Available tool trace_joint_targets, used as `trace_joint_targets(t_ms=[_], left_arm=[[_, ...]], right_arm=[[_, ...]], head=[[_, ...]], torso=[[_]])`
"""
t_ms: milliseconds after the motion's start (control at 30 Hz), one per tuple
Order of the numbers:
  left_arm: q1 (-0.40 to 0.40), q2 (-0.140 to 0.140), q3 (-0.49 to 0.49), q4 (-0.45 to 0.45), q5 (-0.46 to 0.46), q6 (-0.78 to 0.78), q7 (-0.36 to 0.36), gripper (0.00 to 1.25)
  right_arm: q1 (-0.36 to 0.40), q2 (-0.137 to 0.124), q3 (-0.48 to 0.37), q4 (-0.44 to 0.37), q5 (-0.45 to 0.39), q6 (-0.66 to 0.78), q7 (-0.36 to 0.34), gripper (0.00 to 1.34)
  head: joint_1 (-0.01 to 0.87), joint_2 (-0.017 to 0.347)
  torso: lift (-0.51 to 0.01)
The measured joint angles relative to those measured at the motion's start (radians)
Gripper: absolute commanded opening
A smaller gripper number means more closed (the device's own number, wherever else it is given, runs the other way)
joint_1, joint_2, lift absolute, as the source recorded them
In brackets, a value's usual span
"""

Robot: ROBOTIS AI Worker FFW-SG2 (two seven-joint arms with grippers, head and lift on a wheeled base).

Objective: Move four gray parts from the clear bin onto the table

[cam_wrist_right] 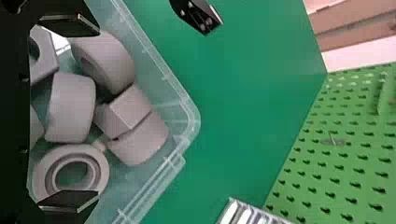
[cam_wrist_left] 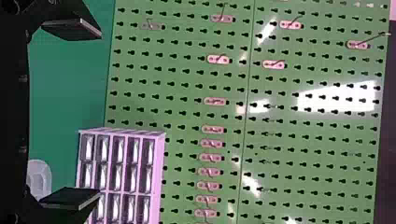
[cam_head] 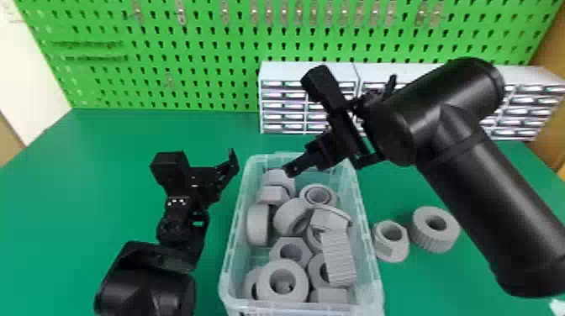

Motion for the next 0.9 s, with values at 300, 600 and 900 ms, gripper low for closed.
trace_joint_targets(t_ms=[300, 600, 900], left_arm=[[0.004, 0.000, 0.008, 0.000, 0.000, 0.000, 0.000, 1.15], [0.006, 0.001, 0.013, 0.000, -0.001, 0.000, 0.000, 1.15], [0.009, 0.002, 0.023, 0.000, -0.003, -0.001, 0.000, 1.15]], right_arm=[[-0.015, -0.024, 0.077, 0.001, -0.102, 0.025, 0.000, 1.25], [-0.015, -0.035, 0.129, 0.020, -0.182, 0.040, 0.000, 1.25], [-0.024, -0.055, 0.175, 0.033, -0.258, 0.051, 0.000, 1.25]], head=[[0.693, 0.072], [0.693, 0.072], [0.693, 0.072]], torso=[[-0.052], [-0.052], [-0.052]])
